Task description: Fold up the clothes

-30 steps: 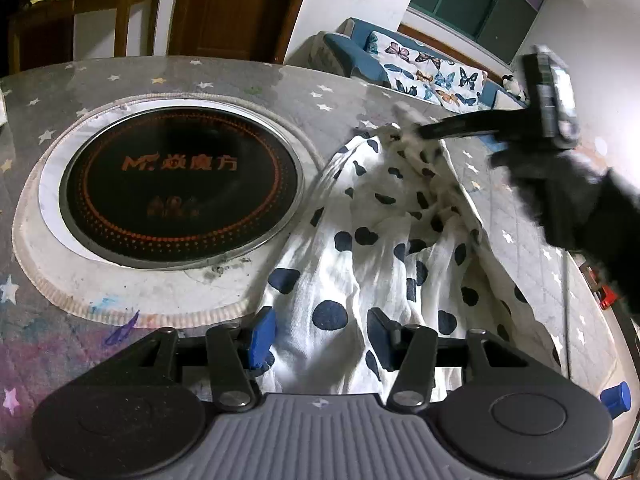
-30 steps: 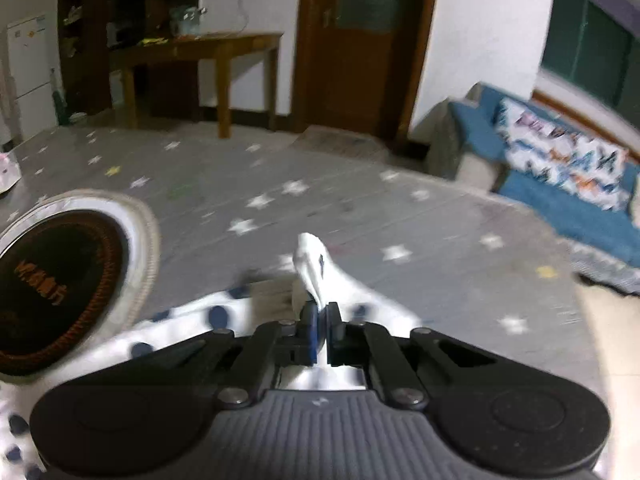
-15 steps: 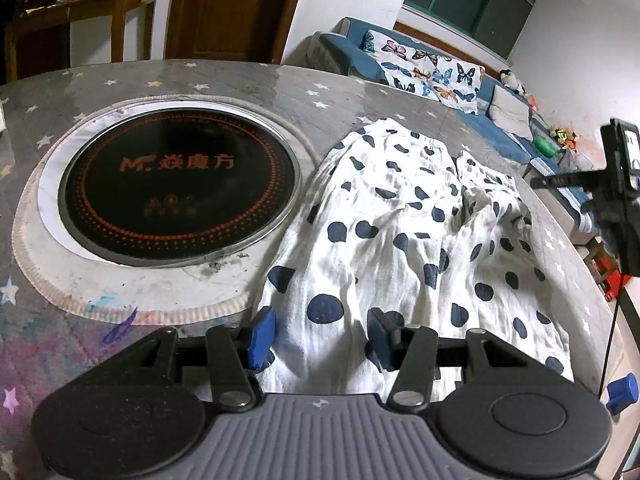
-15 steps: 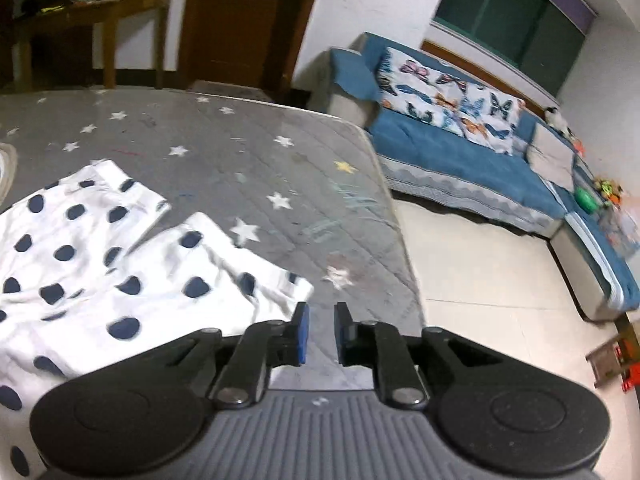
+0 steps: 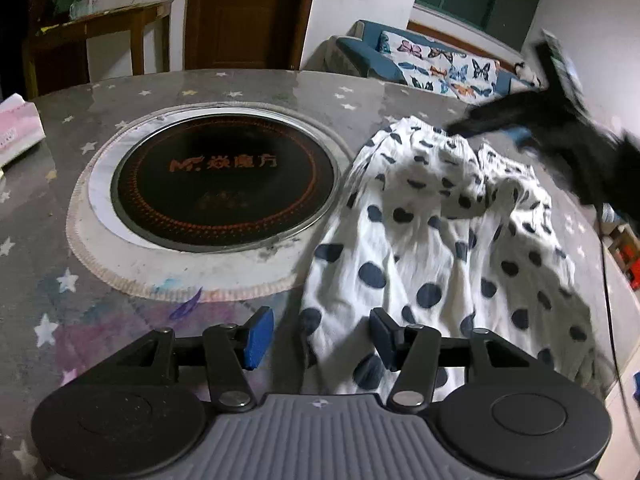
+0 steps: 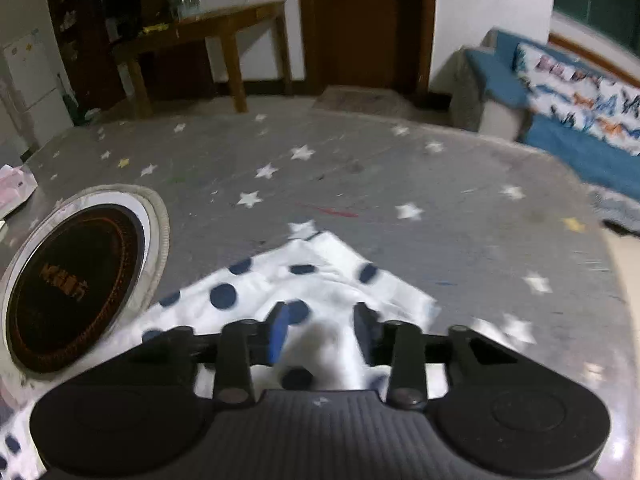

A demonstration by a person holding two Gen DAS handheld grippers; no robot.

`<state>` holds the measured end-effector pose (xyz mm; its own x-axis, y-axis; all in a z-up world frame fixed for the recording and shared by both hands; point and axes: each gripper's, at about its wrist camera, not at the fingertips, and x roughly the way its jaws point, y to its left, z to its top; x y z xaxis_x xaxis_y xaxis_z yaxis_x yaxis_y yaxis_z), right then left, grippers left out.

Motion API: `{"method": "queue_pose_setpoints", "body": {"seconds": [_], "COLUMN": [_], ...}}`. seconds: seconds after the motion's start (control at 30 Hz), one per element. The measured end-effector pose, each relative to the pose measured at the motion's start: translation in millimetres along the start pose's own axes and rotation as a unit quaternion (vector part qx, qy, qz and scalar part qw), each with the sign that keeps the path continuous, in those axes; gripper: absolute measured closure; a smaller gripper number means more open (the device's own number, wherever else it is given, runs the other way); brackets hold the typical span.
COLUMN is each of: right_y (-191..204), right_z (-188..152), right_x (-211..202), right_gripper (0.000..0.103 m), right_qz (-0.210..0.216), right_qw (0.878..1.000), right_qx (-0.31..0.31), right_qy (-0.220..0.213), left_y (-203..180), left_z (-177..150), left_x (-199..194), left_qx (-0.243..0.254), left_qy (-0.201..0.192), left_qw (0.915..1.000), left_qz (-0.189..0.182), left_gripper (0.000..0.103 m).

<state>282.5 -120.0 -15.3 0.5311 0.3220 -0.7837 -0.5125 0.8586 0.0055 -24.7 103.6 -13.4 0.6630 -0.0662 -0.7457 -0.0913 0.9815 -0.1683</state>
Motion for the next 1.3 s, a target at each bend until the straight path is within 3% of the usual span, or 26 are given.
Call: {"method": "queue_pose_setpoints", "body": {"seconds": [0.13,0.2,0.27,0.33,0.43,0.9,1.0,1.13,1.3], "right_y": [27,32,40,50,67,182,177,137,61], "right_z": [23,27,32,38,50,121,126,119,90], "right_x": [36,46,53,60,73,136,116,71,22], "right_gripper": [0.06,0.053,0.05,0.048,0.048,0.048,0.048,0.048,0.048], "right_qz": [0.034,0.028,0.028,0.029,0.03,0.109,0.134,0.11,0.046], "right_qw": [0.999,0.999,0.999,0.999,0.999,0.993,0.99,0.992,0.997], "right_qx": [-0.008,-0.012,-0.019,-0.024,-0.031,-0.039,-0.033,-0.05,-0.052], "right_qy": [0.026,0.03,0.029,0.027,0.018,-0.012,-0.026,-0.038,-0.027], "left_y": [2,0,-2,-1,2,33,37,41,20], "left_z": [-6,-9,-9,-10,-9,-2,-1,3,12], "left_x": [0,2,3,4,5,-16,-20,-27,-34], "left_qx": [0.009,0.021,0.034,0.036,0.035,-0.005,-0.01,-0.011,0.009], "left_qy": [0.006,0.007,0.004,0.003,0.001,-0.023,-0.026,-0.032,-0.062], "left_qw": [0.9999,0.9998,0.9994,0.9992,0.999,0.9997,0.9995,0.9991,0.9981], "left_qz": [-0.004,-0.005,-0.008,-0.017,-0.028,0.006,0.016,0.025,-0.003], "left_gripper": [0.048,0.048,0.056,0.076,0.089,0.096,0.091,0.088,0.08]}}
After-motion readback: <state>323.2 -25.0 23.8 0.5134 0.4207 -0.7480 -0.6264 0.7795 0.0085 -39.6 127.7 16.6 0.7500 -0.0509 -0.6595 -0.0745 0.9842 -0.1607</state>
